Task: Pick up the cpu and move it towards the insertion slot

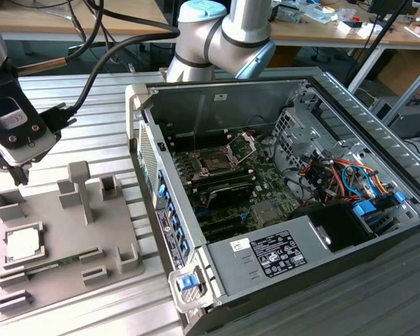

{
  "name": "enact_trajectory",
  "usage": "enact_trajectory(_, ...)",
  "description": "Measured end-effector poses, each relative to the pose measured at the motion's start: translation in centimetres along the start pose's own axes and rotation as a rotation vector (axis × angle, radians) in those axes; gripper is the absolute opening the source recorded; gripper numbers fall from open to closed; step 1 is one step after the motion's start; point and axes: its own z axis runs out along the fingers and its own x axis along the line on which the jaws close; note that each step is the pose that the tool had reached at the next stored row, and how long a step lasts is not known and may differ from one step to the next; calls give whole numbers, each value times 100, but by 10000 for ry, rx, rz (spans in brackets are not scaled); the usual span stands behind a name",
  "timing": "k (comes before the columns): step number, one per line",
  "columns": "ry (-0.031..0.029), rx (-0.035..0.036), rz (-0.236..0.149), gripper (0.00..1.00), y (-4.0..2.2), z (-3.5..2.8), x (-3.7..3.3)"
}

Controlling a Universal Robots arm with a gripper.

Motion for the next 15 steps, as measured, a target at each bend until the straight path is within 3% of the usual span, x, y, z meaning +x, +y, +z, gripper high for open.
enact_trajectory(15,2,1,0,11,-11,23,2)
